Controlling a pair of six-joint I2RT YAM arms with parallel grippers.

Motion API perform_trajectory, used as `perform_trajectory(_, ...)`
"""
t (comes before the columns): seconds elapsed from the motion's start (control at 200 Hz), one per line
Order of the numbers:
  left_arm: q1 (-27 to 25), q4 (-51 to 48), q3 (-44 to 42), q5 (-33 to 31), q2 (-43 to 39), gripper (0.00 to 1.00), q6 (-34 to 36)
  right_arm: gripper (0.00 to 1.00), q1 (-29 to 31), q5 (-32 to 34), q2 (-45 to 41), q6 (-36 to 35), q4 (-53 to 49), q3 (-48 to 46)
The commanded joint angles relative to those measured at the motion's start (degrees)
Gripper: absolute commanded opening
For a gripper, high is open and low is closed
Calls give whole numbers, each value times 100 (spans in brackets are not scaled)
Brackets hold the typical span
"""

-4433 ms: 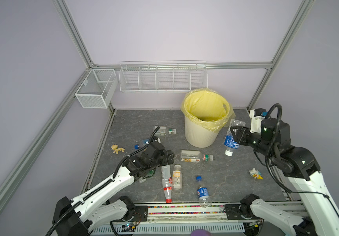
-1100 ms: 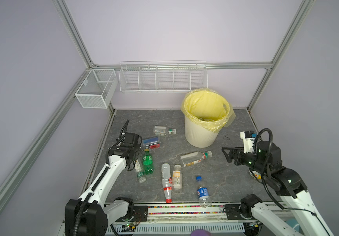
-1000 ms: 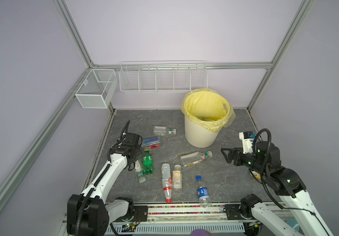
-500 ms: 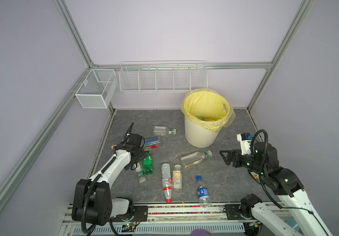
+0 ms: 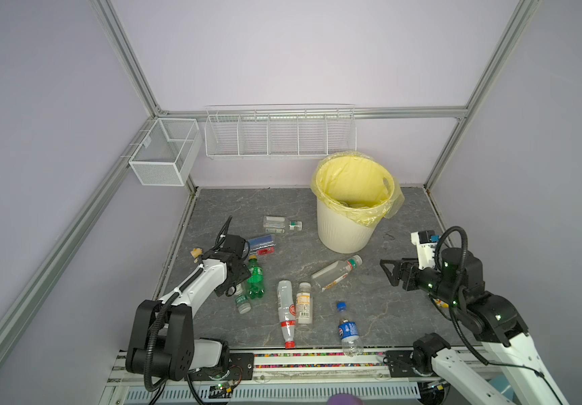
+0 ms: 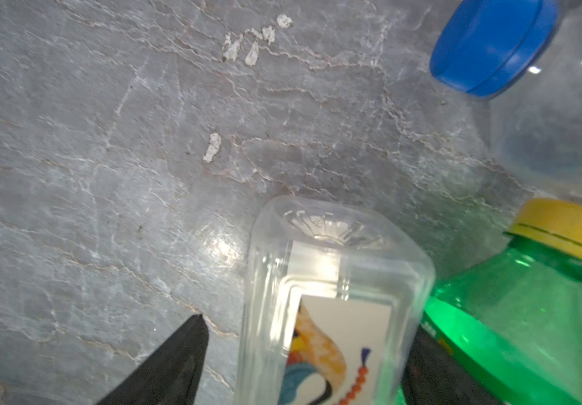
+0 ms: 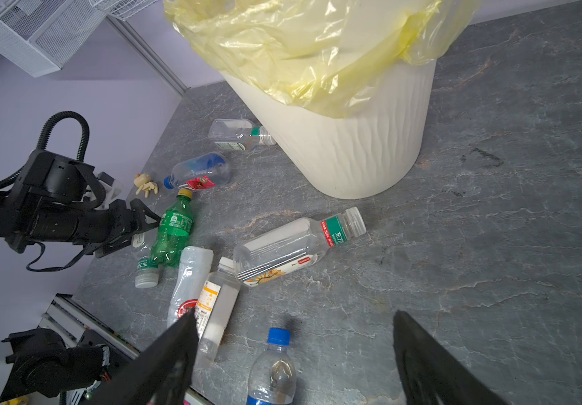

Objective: Throw the plastic bottles in the bin
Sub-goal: 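Lower the left gripper onto the square clear bird-label bottle and close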

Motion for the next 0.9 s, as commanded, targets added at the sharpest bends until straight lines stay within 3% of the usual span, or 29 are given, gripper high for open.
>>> perform_trajectory(0.0,35,151,-24,-207,121,80,43,88,4,111,-53,-59,-110,-65)
perform_trajectory(0.23,35,220,-57,-337,234,68,124,88,4,26,-19,122,-44,-49)
perform_trajectory(0.465,37,166,-175,-452,-111,62,225,88,2,106,-44,327,5,-89)
perform_trajectory(0.645,34,226,-380,-319,-462,49,280,88,2,134,-123,530,83,-162)
perform_trajectory(0.9,34,163,-494,-45,-841,48,272,88,9,101,-50,820,147,-351)
